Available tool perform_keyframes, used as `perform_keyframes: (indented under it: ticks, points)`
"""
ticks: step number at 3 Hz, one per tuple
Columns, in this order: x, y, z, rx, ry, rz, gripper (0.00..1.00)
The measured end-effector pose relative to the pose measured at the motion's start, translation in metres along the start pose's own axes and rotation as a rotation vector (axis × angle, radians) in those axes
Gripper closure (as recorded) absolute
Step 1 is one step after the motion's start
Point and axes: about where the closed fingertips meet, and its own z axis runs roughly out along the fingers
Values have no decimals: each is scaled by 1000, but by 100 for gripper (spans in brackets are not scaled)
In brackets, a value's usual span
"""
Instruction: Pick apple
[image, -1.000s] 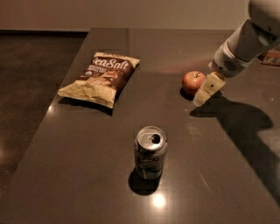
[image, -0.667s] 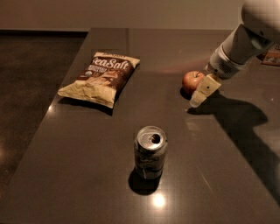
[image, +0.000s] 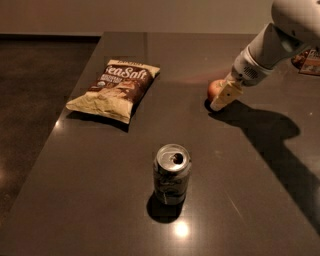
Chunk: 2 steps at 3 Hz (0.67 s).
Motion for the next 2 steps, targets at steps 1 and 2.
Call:
perform_keyframes:
  ticks: [1, 2]
  points:
    - [-11, 1, -10, -2, -39, -4, 71]
    - [-34, 5, -33, 5, -80, -41, 95]
